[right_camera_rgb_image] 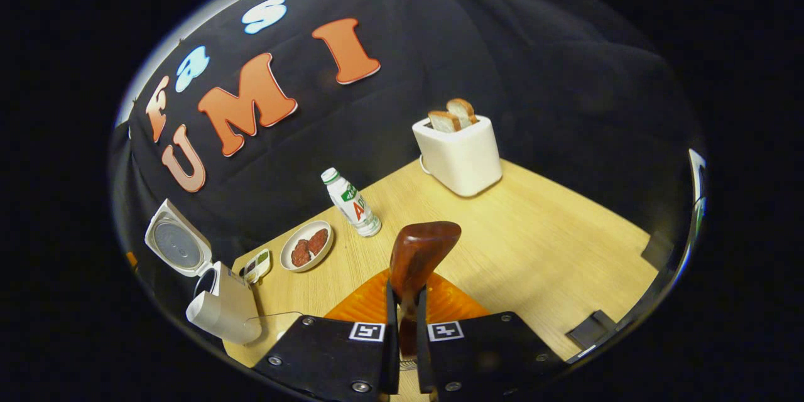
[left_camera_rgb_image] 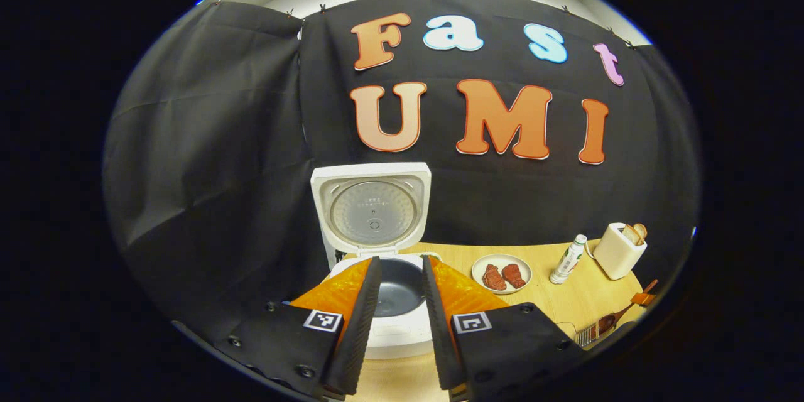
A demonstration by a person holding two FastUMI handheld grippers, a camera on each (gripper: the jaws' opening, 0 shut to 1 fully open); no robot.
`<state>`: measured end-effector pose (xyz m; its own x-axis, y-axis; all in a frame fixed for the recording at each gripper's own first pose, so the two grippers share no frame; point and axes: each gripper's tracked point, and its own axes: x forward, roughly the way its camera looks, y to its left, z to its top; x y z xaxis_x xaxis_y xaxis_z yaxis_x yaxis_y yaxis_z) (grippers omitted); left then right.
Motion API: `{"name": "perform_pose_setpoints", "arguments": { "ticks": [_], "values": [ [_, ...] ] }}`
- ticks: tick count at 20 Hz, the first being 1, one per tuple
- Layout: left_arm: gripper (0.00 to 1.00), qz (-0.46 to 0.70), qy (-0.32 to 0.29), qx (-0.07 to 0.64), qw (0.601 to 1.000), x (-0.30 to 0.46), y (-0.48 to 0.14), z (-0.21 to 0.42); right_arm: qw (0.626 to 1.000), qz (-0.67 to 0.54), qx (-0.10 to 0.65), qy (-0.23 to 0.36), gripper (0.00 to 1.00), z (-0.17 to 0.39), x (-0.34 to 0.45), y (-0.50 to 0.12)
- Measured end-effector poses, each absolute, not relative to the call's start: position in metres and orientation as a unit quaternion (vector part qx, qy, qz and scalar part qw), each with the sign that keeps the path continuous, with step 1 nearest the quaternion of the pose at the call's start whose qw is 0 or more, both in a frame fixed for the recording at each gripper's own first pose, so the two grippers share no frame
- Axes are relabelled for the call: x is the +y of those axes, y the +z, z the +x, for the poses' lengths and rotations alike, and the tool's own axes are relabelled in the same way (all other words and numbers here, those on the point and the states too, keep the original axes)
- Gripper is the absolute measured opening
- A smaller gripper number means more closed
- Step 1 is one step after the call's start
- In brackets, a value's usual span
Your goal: Close the left gripper, press the button to open the rice cooker; take a wooden spoon from the chopstick holder with the right hand, scoop a spoonful of rice and pour it into the rice cooker, then put the wooden spoon back into the chopstick holder.
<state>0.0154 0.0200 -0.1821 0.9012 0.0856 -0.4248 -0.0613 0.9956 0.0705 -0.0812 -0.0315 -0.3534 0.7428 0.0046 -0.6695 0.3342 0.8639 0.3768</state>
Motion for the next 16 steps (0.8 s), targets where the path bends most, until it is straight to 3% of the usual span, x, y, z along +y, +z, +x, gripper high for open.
{"name": "perform_pose_setpoints", "arguments": {
  "ticks": [7,8,9,16],
  "values": [
    [0.51,0.003,0.029,0.217,0.976,0.041,-0.195,0.014,0.938,0.213,0.270,-0.033,0.11,-0.059,0.015,-0.262],
    [0.55,-0.002,0.034,0.216,0.976,0.048,-0.196,0.014,0.940,0.212,0.266,-0.014,0.11,-0.057,0.028,-0.255],
    [0.51,-0.009,0.038,0.216,0.976,0.053,-0.199,0.011,0.941,0.207,0.266,0.003,0.11,-0.056,0.043,-0.252],
    [0.51,-0.035,0.069,0.233,0.969,0.097,-0.219,-0.009,0.937,0.161,0.304,0.061,0.11,-0.059,0.122,-0.267]
  ]
}}
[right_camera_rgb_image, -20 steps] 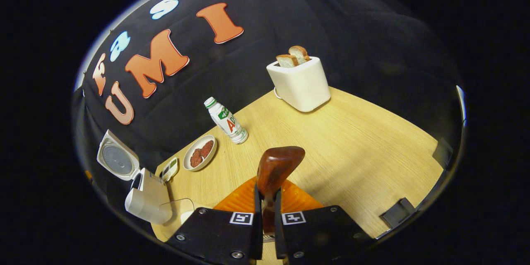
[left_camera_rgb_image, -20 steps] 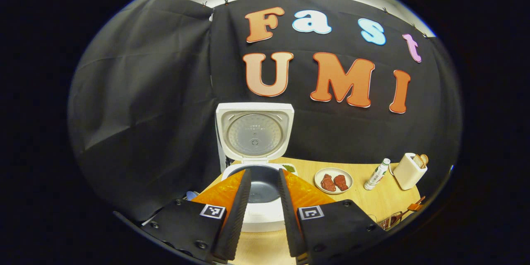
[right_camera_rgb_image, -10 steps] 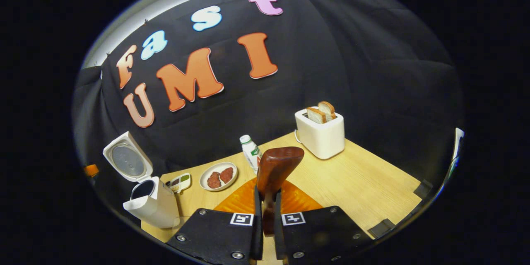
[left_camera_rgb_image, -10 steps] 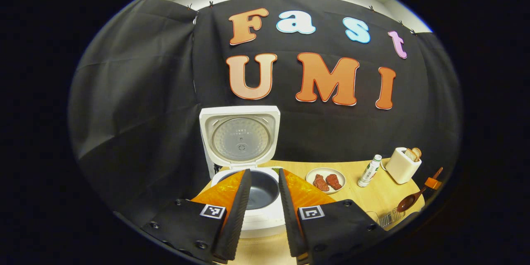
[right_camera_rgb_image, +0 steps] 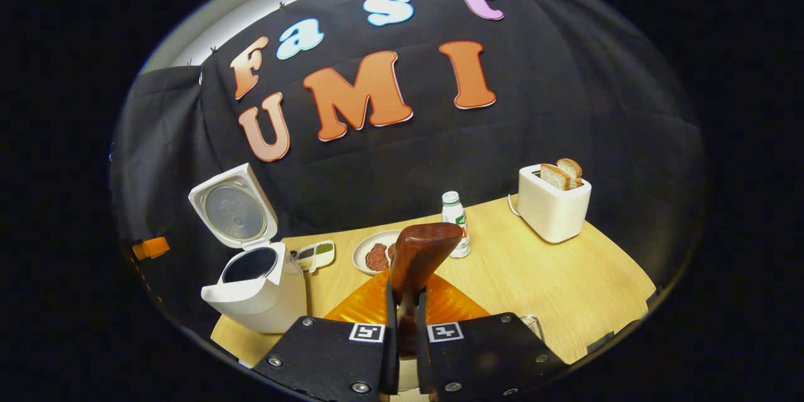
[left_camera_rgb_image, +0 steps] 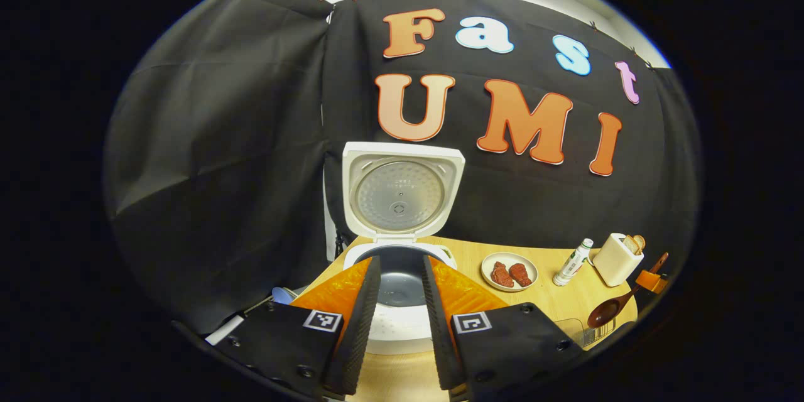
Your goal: Close the left gripper, press the button to open the rice cooker; take a wooden spoon from the chopstick holder with the right hand, scoop a spoonful of rice and pour it into the rice cooker, then put the wooden spoon back into the chopstick holder.
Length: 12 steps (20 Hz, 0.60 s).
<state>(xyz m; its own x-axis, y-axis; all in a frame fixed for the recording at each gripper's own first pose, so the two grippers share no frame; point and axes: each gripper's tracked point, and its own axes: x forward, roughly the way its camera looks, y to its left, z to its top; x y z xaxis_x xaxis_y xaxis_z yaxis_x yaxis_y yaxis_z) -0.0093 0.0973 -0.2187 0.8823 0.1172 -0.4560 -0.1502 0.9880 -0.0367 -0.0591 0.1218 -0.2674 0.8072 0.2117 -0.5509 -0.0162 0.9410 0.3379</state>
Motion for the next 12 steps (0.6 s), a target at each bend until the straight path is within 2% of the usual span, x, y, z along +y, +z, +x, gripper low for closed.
{"name": "perform_pose_setpoints", "arguments": {
  "ticks": [7,12],
  "values": [
    [0.51,-0.046,0.085,0.240,0.966,0.112,-0.230,-0.024,0.934,0.074,0.335,0.100,0.11,-0.069,0.165,-0.313],
    [0.51,-0.039,0.084,0.239,0.967,0.107,-0.227,-0.023,0.945,-0.028,0.304,0.115,0.11,-0.070,0.181,-0.334]
  ]
}}
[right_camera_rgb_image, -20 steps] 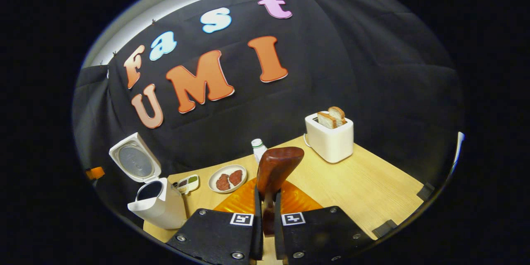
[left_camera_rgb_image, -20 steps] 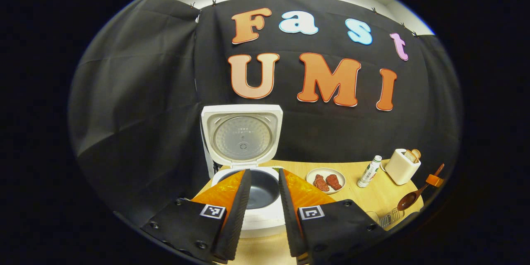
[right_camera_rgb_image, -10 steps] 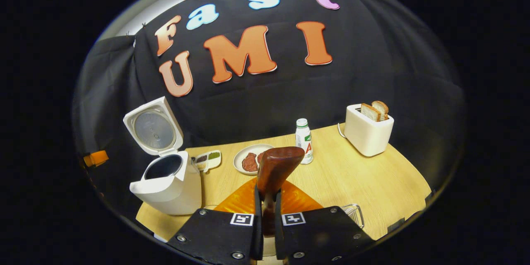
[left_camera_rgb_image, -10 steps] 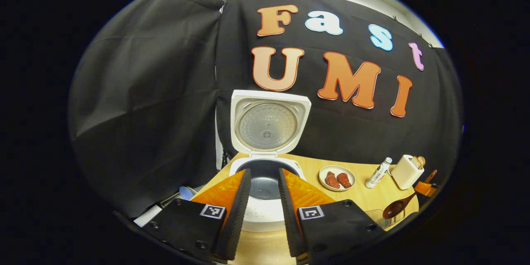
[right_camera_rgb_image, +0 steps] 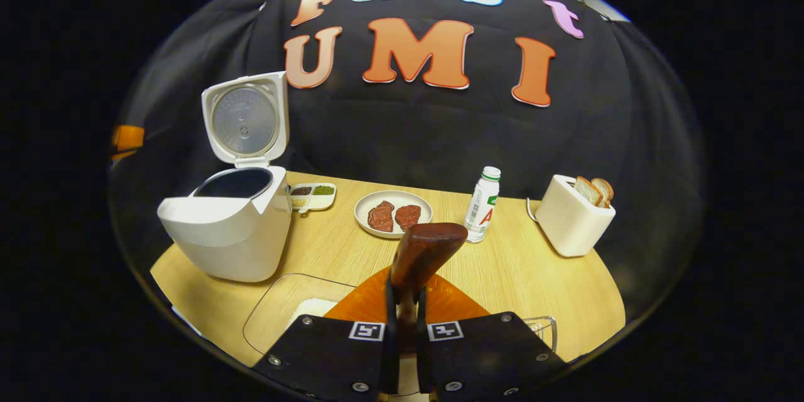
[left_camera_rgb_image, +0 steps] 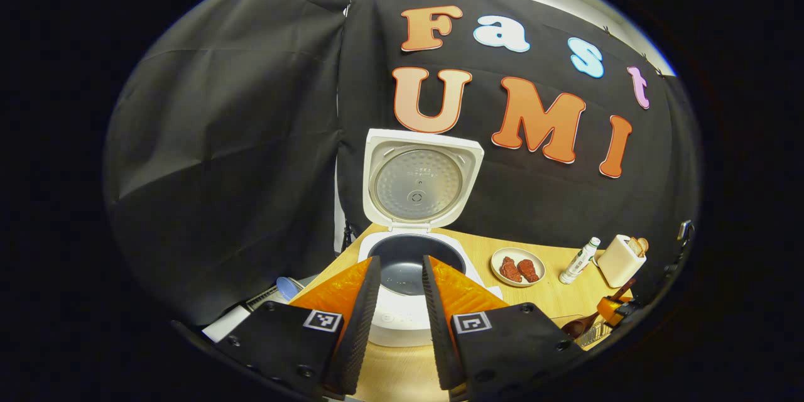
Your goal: Close the left gripper, press the button to open the rice cooker; take a wooden spoon from the chopstick holder with the right hand, scoop a spoonful of rice and pour it into the rice cooker, then put the wooden spoon back into the chopstick holder.
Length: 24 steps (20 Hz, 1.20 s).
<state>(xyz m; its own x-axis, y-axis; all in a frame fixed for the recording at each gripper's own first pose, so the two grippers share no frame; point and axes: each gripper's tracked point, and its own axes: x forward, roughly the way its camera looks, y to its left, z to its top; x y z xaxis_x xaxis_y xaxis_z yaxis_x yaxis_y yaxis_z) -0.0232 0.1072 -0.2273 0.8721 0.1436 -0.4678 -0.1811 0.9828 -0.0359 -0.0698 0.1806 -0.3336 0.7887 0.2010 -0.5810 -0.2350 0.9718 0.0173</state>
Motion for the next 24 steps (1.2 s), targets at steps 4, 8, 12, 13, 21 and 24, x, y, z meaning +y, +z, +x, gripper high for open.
{"name": "perform_pose_setpoints", "arguments": {
  "ticks": [4,8,12,13,21,24],
  "values": [
    [0.51,-0.030,0.080,0.237,0.968,0.104,-0.226,-0.025,0.948,-0.068,0.294,0.101,0.10,-0.081,0.187,-0.353],
    [0.50,-0.033,0.079,0.252,0.964,0.108,-0.236,-0.030,0.950,-0.096,0.275,0.114,0.10,-0.093,0.201,-0.355],
    [0.51,-0.037,0.080,0.264,0.961,0.114,-0.243,-0.035,0.950,-0.136,0.252,0.121,0.10,-0.108,0.218,-0.357],
    [0.51,-0.037,0.079,0.266,0.960,0.116,-0.245,-0.035,0.948,-0.147,0.252,0.125,0.10,-0.114,0.225,-0.359],
    [0.56,-0.015,0.076,0.269,0.960,0.145,-0.243,-0.041,0.943,-0.052,0.320,0.080,0.10,-0.115,0.233,-0.373],
    [0.51,-0.022,0.078,0.270,0.960,0.151,-0.244,-0.042,0.939,0.002,0.341,0.044,0.09,-0.108,0.225,-0.373]
  ]
}}
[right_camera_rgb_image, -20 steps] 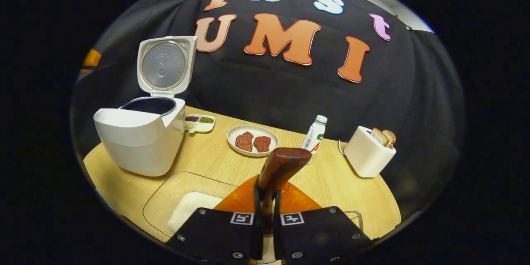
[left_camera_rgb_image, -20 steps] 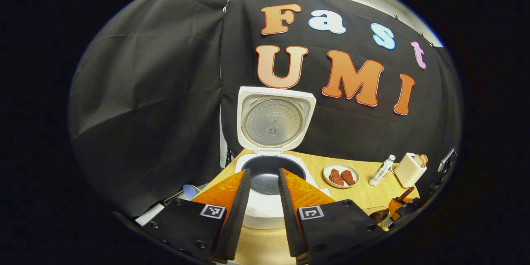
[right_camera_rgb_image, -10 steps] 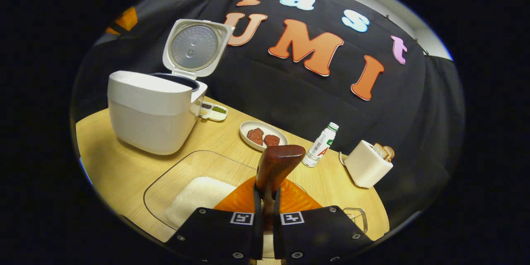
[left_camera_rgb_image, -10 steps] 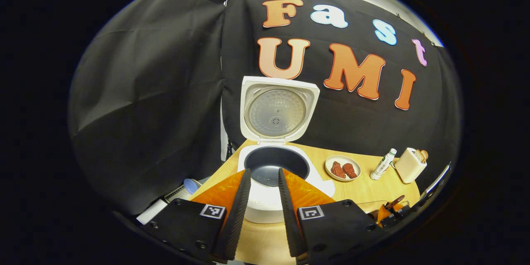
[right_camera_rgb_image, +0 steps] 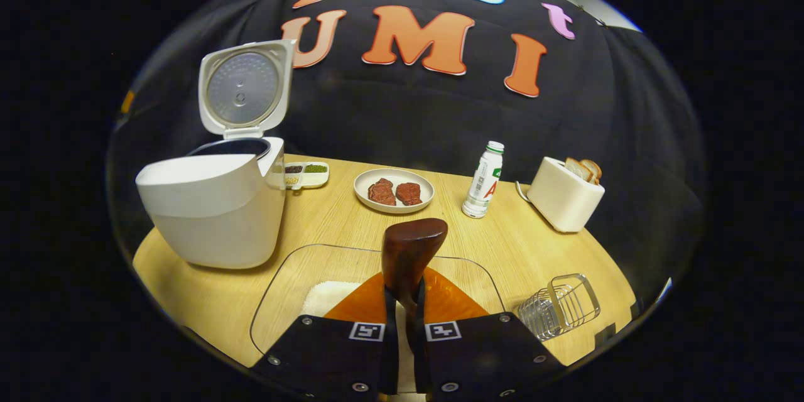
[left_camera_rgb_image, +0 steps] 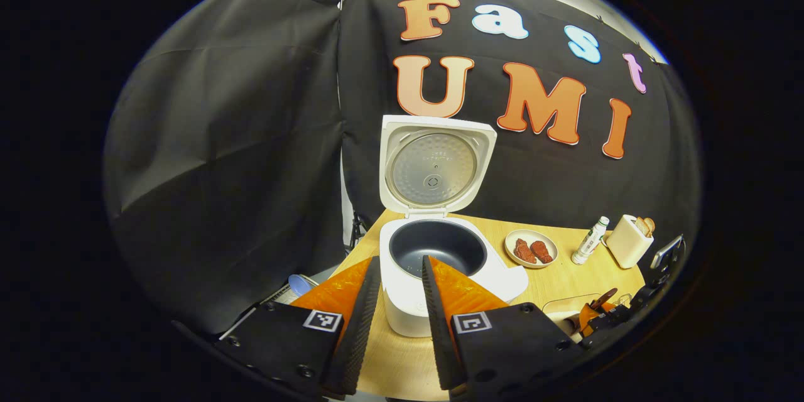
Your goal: Close the left gripper, press the button to open the rice cooker; take a wooden spoon from the chopstick holder with the right hand, scoop a spoonful of rice and pour it into the rice cooker, then put the wooden spoon back into the chopstick holder.
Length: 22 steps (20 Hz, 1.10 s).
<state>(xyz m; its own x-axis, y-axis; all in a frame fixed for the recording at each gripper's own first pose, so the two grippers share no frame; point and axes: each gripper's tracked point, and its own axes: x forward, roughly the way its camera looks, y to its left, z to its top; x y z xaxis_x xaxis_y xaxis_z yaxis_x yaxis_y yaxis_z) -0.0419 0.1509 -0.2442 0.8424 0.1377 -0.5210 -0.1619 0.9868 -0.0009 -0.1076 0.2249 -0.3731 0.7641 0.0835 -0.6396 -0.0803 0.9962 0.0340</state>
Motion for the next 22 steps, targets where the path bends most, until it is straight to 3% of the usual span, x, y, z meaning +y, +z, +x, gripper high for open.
{"name": "perform_pose_setpoints", "arguments": {
  "ticks": [1,2,9,22],
  "values": [
    [0.55,-0.023,0.077,0.269,0.960,0.151,-0.244,-0.041,0.938,0.006,0.344,0.037,0.09,-0.107,0.223,-0.373],
    [0.51,-0.021,0.075,0.268,0.960,0.151,-0.243,-0.041,0.937,0.008,0.347,0.035,0.10,-0.106,0.224,-0.373],
    [0.50,-0.007,0.060,0.270,0.961,0.163,-0.245,-0.043,0.923,0.090,0.373,0.027,0.09,-0.110,0.243,-0.370],
    [0.50,-0.005,0.054,0.283,0.958,0.180,-0.253,-0.041,0.857,0.290,0.426,0.014,0.09,-0.110,0.253,-0.368]
  ]
}}
